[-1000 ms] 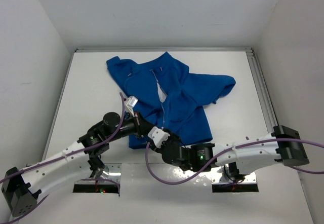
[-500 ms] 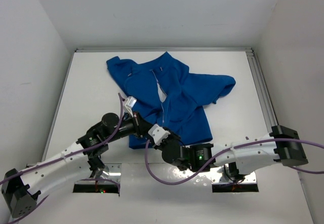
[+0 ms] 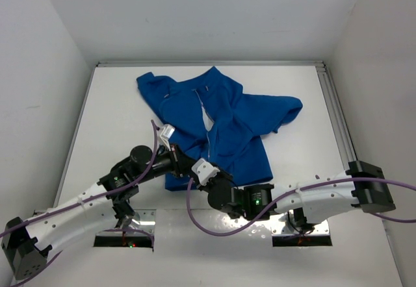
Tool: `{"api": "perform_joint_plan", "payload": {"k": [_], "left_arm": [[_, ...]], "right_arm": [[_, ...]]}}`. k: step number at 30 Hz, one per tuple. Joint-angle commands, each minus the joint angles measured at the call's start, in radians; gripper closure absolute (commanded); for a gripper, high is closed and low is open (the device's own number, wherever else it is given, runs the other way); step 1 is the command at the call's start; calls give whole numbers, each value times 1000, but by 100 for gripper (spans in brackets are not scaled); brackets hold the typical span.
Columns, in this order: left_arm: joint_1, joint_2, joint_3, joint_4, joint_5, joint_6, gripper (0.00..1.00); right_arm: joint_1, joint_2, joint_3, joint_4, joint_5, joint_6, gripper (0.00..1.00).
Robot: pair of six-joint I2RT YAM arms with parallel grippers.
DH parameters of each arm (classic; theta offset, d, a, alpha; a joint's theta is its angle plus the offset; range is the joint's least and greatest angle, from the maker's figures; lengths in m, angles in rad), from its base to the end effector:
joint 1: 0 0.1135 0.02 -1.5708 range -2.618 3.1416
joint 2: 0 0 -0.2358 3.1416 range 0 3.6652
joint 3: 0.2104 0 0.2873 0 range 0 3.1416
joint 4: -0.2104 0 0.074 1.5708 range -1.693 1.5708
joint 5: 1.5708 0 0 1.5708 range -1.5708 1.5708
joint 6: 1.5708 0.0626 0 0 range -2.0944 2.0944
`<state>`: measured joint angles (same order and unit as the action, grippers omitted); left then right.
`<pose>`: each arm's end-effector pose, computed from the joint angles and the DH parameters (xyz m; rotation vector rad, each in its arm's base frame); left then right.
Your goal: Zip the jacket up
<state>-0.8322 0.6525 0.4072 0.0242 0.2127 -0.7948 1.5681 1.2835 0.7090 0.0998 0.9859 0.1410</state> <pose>0.1597 -0.1950 0.2170 0.2077 1.9917 -1.3065 0.0531 0.3181 0.1877 -0.7070 1.6878 0.1873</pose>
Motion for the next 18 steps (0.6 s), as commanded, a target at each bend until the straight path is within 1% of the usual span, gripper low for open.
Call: {"api": "perform_joint_plan", "payload": {"k": [1, 3, 7, 14, 18], "left_arm": [[-8, -19, 5, 39, 16, -11, 100], [-8, -16, 15, 28, 14, -1, 100], [-8, -24, 13, 23, 10, -3, 100], [-8, -39, -2, 10, 4, -4, 100], [-8, -39, -8, 2, 2, -3, 100]], "right_arm": [[135, -32, 18, -32, 25, 49, 92], [136, -41, 20, -48, 27, 63, 96], [139, -56, 23, -80, 11, 92, 100], [142, -85, 33, -130, -26, 118, 100], [142, -105, 50, -175, -79, 144, 100]]}}
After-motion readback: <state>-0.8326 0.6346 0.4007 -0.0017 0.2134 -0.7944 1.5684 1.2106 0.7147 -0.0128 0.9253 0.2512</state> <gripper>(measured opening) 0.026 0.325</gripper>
